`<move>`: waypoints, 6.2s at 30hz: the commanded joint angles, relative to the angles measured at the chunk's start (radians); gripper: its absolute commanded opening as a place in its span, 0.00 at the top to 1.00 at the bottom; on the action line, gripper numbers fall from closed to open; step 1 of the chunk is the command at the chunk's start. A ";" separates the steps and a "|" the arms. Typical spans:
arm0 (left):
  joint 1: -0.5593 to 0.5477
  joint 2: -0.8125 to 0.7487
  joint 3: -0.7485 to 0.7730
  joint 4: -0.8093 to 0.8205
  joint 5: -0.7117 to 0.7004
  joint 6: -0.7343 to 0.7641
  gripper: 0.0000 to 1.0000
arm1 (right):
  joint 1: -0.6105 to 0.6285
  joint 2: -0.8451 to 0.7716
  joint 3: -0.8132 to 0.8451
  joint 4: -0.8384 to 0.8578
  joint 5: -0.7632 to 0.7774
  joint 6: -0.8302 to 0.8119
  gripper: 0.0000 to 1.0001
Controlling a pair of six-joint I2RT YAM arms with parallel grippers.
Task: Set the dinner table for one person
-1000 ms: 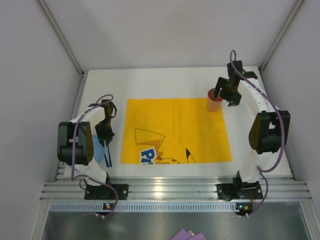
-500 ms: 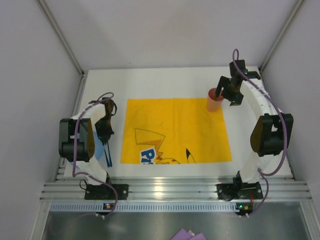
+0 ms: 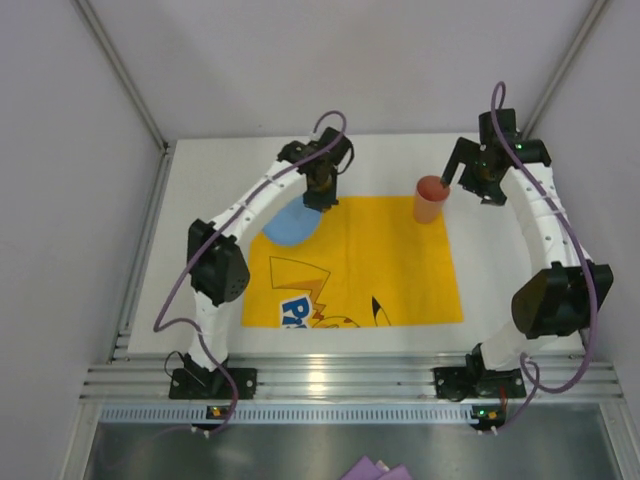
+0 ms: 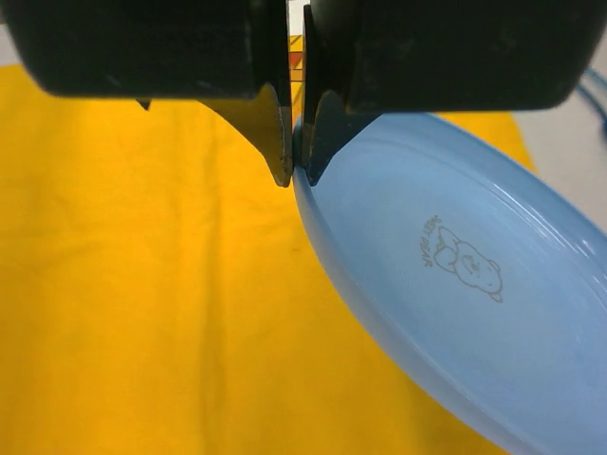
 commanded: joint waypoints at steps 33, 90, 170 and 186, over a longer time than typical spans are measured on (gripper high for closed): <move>-0.389 0.194 0.075 -0.114 -0.061 -0.356 0.27 | 0.092 -0.635 -0.407 -0.143 -0.192 0.077 0.00; 0.719 -0.161 -1.028 0.533 0.201 0.207 0.60 | 0.170 -0.391 -0.200 -0.270 -0.019 -0.032 0.00; -0.240 0.294 0.232 0.480 0.310 -0.333 0.37 | 0.169 -0.541 -0.084 -0.421 -0.075 -0.048 0.00; 0.423 -0.653 -0.977 0.135 -0.048 -0.012 0.39 | 0.195 -0.538 -0.085 -0.390 -0.158 -0.032 0.00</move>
